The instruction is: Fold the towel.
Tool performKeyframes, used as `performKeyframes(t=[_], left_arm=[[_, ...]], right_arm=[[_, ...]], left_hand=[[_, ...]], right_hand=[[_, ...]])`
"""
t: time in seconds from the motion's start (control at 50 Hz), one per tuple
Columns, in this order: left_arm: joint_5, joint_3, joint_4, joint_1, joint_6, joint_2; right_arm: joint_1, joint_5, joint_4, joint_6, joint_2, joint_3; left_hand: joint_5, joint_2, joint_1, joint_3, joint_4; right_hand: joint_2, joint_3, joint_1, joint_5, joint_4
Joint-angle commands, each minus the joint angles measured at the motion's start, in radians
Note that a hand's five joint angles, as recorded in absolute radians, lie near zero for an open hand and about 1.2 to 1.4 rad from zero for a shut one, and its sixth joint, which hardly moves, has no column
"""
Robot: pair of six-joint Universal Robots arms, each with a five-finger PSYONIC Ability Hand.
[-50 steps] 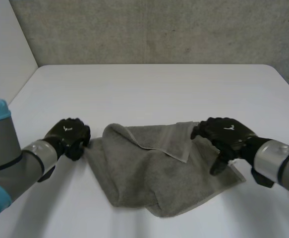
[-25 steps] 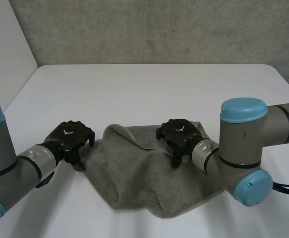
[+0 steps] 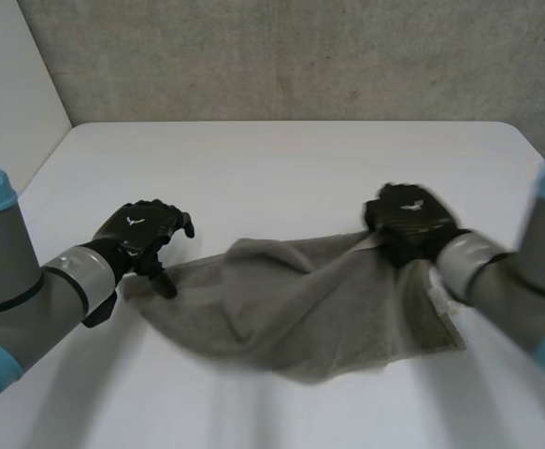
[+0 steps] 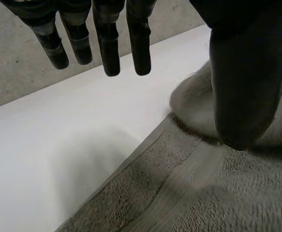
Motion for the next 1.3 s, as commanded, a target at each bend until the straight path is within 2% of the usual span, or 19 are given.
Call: performKeyframes(t=[0.02,0.04,0.08,0.16,0.2,0.22,0.24,0.26,0.3,0.42,0.66,0.94,1.08,1.12,1.14,1.16,1.18,1.2,1.3], left_arm=[[-0.001,0.06,-0.002,-0.023,0.004,-0.075],[-0.001,0.06,-0.002,-0.023,0.004,-0.075],[-0.003,0.089,-0.002,-0.047,0.004,-0.108],[-0.004,0.119,-0.002,-0.072,0.004,-0.144],[-0.006,0.136,-0.003,-0.086,0.004,-0.159],[-0.009,0.151,-0.003,-0.1,0.004,-0.173],[-0.015,0.166,-0.003,-0.115,0.005,-0.187],[-0.015,0.166,-0.003,-0.115,0.005,-0.187],[-0.033,0.197,-0.003,-0.147,0.005,-0.216],[-0.046,0.232,-0.003,-0.184,0.007,-0.245],[-0.047,0.255,-0.017,-0.244,0.01,-0.28],[-0.033,0.03,-0.012,-0.189,0.013,-0.063],[-0.03,-0.015,-0.014,-0.161,0.008,0.004],[-0.029,-0.041,-0.012,-0.146,0.008,0.039],[-0.029,-0.041,-0.012,-0.146,0.008,0.039],[-0.029,-0.053,-0.011,-0.137,0.008,0.051],[-0.029,-0.053,-0.011,-0.137,0.008,0.051],[-0.029,-0.064,-0.011,-0.129,0.008,0.062],[-0.027,-0.096,-0.009,-0.106,0.008,0.088]], right_arm=[[-0.311,-0.197,0.137,-0.139,-0.174,0.127],[-0.311,-0.198,0.137,-0.139,-0.174,0.128],[-0.421,-0.277,0.263,-0.236,-0.197,0.134],[-0.479,-0.346,0.378,-0.305,-0.2,0.132],[-0.489,-0.369,0.45,-0.345,-0.195,0.129],[-0.489,-0.369,0.45,-0.345,-0.195,0.129],[-0.489,-0.375,0.472,-0.353,-0.194,0.131],[-0.489,-0.376,0.472,-0.353,-0.194,0.131],[-0.483,-0.382,0.481,-0.35,-0.191,0.137],[-0.46,-0.383,0.473,-0.33,-0.194,0.14],[-0.25,-0.372,0.334,-0.077,-0.2,0.141],[-0.078,-0.365,0.283,-0.078,-0.12,0.187],[-0.009,-0.362,0.234,-0.08,-0.073,0.186],[0.035,-0.357,0.191,-0.08,-0.054,0.166],[0.035,-0.357,0.191,-0.08,-0.054,0.166],[0.055,-0.35,0.167,-0.078,-0.042,0.149],[0.055,-0.349,0.167,-0.078,-0.042,0.149],[0.076,-0.336,0.147,-0.077,-0.03,0.128],[0.14,-0.294,0.136,-0.077,0.041,0.031]], left_hand=[[-0.015,-0.061,-0.076,-0.052,-0.059],[-0.015,-0.061,-0.076,-0.052,-0.059],[-0.015,-0.061,-0.076,-0.052,-0.059],[-0.012,-0.058,-0.073,-0.052,-0.059],[-0.012,-0.058,-0.073,-0.052,-0.059],[-0.012,-0.058,-0.073,-0.052,-0.059],[-0.012,-0.058,-0.073,-0.052,-0.059],[-0.012,-0.058,-0.073,-0.052,-0.059],[-0.012,-0.058,-0.073,-0.052,-0.059],[-0.012,-0.058,-0.073,-0.052,-0.059],[-0.009,-0.055,-0.07,-0.052,-0.059],[-0.012,-0.058,-0.073,-0.052,-0.059],[-0.033,-0.078,-0.094,-0.052,-0.059],[-0.045,-0.09,-0.105,-0.052,-0.059],[-0.045,-0.09,-0.106,-0.052,-0.059],[-0.05,-0.096,-0.111,-0.052,-0.059],[-0.051,-0.096,-0.111,-0.052,-0.059],[-0.051,-0.096,-0.111,-0.052,-0.059],[-0.062,-0.108,-0.123,-0.052,-0.059]], right_hand=[[0.11,-0.044,0.086,0.078,-0.076],[0.11,-0.044,0.086,0.078,-0.076],[0.11,-0.044,0.086,0.078,-0.076],[0.055,-0.044,0.031,0.023,-0.076],[-0.366,-0.044,-0.389,-0.398,-0.076],[-0.368,-0.044,-0.391,-0.4,-0.076],[-0.539,-0.044,-0.563,-0.571,-0.076],[-0.541,-0.044,-0.565,-0.573,-0.076],[-0.784,-0.044,-0.807,-0.816,-0.076],[-0.838,-0.044,-0.861,-0.87,-0.076],[-0.835,-0.044,-0.858,-0.867,-0.076],[-0.846,-0.044,-0.87,-0.879,-0.076],[-0.758,-0.044,-0.782,-0.79,-0.076],[-0.443,-0.044,-0.467,-0.475,-0.076],[-0.441,-0.044,-0.465,-0.473,-0.076],[-0.168,-0.044,-0.192,-0.2,-0.076],[-0.165,-0.044,-0.189,-0.197,-0.076],[0.061,-0.044,0.038,0.029,-0.076],[0.11,-0.044,0.086,0.078,-0.076]])
